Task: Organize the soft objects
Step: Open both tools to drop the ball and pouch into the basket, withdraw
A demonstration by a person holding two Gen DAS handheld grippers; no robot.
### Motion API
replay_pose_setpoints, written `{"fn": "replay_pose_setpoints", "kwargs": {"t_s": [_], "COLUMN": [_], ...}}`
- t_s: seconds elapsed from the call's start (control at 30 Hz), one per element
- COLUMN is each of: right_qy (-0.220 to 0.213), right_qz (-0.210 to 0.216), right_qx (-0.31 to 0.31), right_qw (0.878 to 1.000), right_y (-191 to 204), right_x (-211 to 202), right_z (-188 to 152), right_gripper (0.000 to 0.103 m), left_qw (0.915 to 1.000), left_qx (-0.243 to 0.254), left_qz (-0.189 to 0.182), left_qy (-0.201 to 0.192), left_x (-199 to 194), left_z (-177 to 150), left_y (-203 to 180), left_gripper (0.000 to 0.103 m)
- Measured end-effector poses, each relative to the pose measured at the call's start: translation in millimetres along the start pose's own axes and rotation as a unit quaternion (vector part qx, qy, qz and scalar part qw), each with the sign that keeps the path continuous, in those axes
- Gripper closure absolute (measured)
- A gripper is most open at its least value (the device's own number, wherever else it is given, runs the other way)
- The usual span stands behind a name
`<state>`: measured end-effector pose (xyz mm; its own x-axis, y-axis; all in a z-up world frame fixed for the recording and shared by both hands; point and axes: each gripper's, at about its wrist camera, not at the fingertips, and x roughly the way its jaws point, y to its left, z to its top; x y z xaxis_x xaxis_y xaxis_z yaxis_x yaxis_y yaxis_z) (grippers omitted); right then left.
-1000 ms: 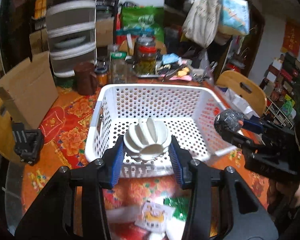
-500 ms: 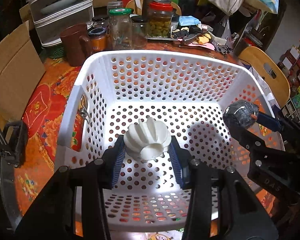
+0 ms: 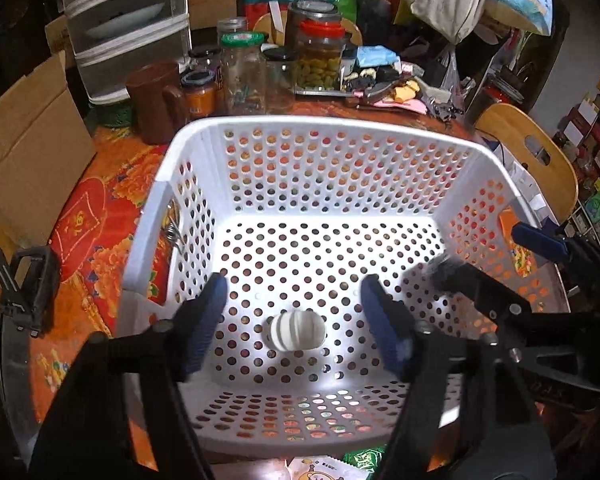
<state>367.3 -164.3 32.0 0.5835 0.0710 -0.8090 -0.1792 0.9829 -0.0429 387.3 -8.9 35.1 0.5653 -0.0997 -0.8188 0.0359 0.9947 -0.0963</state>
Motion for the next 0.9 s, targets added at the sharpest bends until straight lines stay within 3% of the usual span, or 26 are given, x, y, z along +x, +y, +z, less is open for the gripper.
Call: {"fn": "replay_pose_setpoints", "kwargs": {"t_s": [0.1,0.27,0.67,0.9], "right_qy": [-0.009,-0.023,-0.062,-0.086], "right_qz": [0.006,0.017,0.020,0.016], "right_qx": [0.004,0.021,0.037,0.029], "right_qw": [1.000,0.999,0.997,0.996], "right_y": [-2.3,-10.7,-16.9,-9.1], "right_x": [-8.4,-22.4,-61.0,-85.6], "right_z": [-3.9,-13.3,-28.9,-45.7], "right_gripper": [0.010,0.001,0.000,0.000], "left_qw": [0.9998,0.9988,0.9956,0.9919], "left_qx": [-0.001,0.005,0.008,0.021], "left_qz": [0.000,0.007,0.022,0.013], "left_qy": [-0.019,-0.047,-0.091,-0.125], "left_x": [-15.9,-39.8,-88.9,-125.1], "left_z": [-1.8,-8.1,-31.6,-69.2], "left_y": [1.1,3.3,10.8,4.2], "left_gripper": [0.016,0.004,0.002,0.001]}}
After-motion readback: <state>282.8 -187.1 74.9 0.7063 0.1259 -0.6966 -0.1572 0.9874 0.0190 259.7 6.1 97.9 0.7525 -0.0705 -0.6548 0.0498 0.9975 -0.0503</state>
